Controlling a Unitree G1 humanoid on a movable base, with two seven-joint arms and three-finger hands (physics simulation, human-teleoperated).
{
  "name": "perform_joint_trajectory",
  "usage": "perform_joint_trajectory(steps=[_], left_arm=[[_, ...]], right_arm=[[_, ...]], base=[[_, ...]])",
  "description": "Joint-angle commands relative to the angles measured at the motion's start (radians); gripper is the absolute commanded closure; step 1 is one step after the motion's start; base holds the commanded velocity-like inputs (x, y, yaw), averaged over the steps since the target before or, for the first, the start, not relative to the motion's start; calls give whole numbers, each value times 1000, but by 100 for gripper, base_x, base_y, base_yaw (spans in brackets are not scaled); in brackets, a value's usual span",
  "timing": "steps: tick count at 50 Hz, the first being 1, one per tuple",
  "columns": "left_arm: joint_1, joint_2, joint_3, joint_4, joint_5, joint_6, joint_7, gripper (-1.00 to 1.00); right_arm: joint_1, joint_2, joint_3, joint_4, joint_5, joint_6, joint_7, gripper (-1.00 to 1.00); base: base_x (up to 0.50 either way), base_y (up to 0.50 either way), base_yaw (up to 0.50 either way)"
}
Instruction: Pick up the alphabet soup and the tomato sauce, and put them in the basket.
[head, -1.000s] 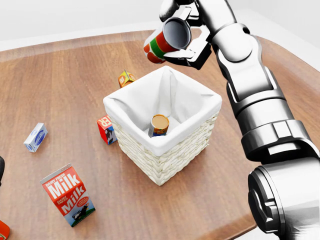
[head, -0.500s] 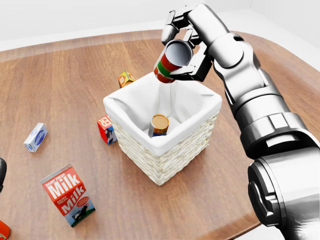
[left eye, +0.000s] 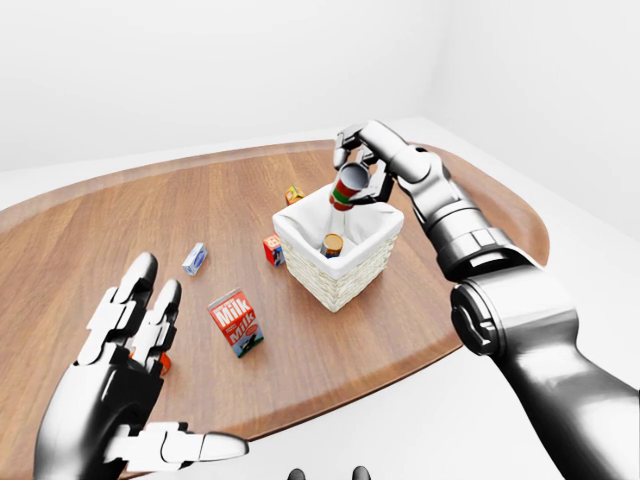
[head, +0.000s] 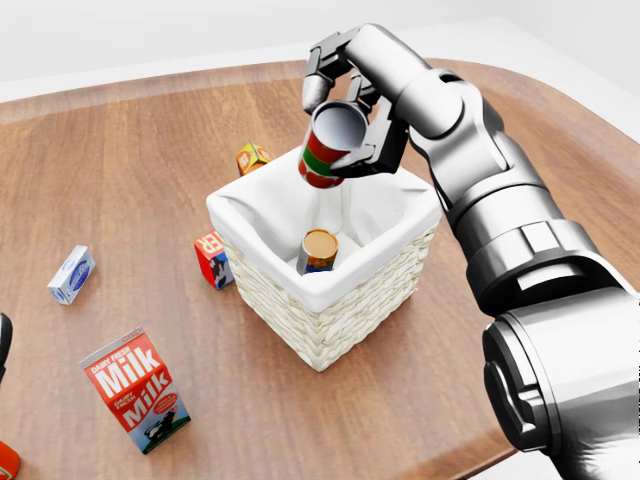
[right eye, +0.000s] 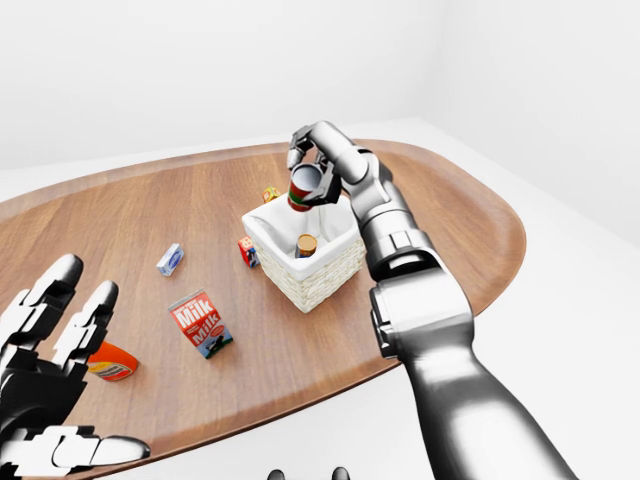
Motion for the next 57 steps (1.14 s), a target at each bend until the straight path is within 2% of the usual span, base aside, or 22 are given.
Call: perform_joint_trajectory(steps=[1,10,11,12,13,18,31,32,33,35,36,37,38,40,42,44,46,50,57], left_arm=[[-15,-6,13,0,-20,0,-5,-100],[-11,-14,23,0,-31,0,-16,-100],[-11,-14,21,0,-29,0,-17,-100],[-11,-14,19,0,-27,0,-17,-100],[-10,-14,18,0,-25,0,-17,-100],[-13,-14,20,0,-28,0,-15,-100],[-6,-13,14,0,-18,0,-13,-100],[-7,-12,15,0,-19,0,-13,-100],[-7,-12,17,0,-21,0,-12,-100],[-7,-13,18,0,-22,0,-13,-100],[-5,-13,19,0,-23,0,-13,-100],[-6,-13,20,0,-24,0,-13,-100],[-7,-13,20,0,-25,0,-13,-100],[-7,-13,17,0,-21,0,-12,-100],[-8,-13,14,0,-17,0,-11,-100],[-9,-12,13,0,-16,0,-9,-100],[-9,-11,10,0,-11,0,-8,-100],[-12,-10,15,0,-18,0,-6,-100],[-5,-13,20,0,-24,0,-14,-100]], right_arm=[[-12,21,-10,-2,27,0,53,100],[-9,21,-4,1,11,0,55,100],[-8,21,-4,1,10,0,54,34],[-7,21,-1,2,3,0,44,-48],[-4,20,-1,5,2,0,47,-100],[-7,10,-3,2,-7,0,14,-100],[-7,11,-13,3,12,0,29,-100],[-8,14,-29,1,34,0,40,-100],[-18,26,-96,-5,133,0,112,-100],[-29,30,-137,-17,239,0,171,-100],[-47,37,-198,-29,362,0,261,-100],[-54,37,-211,-40,428,0,293,-100],[-60,35,-218,-50,487,12,312,-100],[-79,24,-249,-63,634,65,374,-100],[-79,14,-227,-71,700,81,389,-100],[-74,8,-203,-74,744,84,393,-100],[-70,4,-175,-70,757,73,382,-100],[-68,4,-166,-69,810,85,391,-100],[-64,7,-133,-74,820,79,382,-100]], base=[[0,0,0],[0,0,0],[0,0,0],[0,0,0],[0,0,0],[0,0,0],[0,0,0],[0,0,0],[0,0,0],[0,0,0],[0,0,0],[0,0,0],[0,0,0],[0,0,0],[0,0,0],[0,0,0],[0,0,0],[0,0,0],[0,0,0]])
